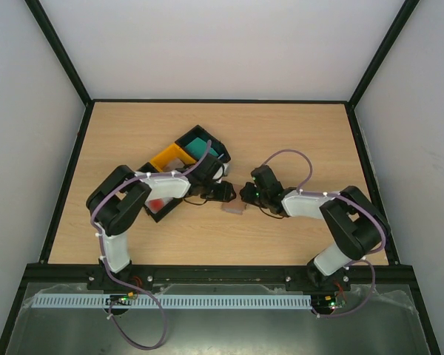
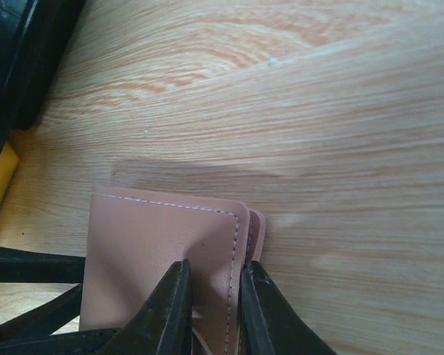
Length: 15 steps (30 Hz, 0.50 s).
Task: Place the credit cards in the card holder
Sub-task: Turn over the card holder at the center of the board.
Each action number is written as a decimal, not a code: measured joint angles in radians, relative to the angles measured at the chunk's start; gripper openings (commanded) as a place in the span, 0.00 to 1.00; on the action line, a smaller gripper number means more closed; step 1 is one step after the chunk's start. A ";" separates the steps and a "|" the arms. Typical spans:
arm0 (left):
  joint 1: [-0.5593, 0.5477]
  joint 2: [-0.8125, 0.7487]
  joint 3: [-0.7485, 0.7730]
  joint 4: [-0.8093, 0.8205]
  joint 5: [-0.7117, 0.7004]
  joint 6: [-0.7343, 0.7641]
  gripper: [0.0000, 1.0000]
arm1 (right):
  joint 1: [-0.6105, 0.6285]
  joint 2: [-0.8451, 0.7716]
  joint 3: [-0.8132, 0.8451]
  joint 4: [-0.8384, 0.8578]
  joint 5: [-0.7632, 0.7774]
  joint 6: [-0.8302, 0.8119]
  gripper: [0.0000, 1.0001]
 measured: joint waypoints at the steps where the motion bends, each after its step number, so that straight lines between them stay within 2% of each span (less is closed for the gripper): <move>1: 0.004 -0.002 -0.006 0.010 0.010 -0.002 0.53 | 0.000 0.006 -0.002 0.016 -0.003 0.000 0.12; 8: 0.047 -0.029 -0.065 0.070 0.074 -0.036 0.59 | -0.018 0.047 -0.013 0.121 -0.050 -0.003 0.11; 15: 0.082 -0.047 -0.126 0.147 0.131 -0.113 0.54 | -0.055 0.064 -0.055 0.226 -0.131 -0.002 0.11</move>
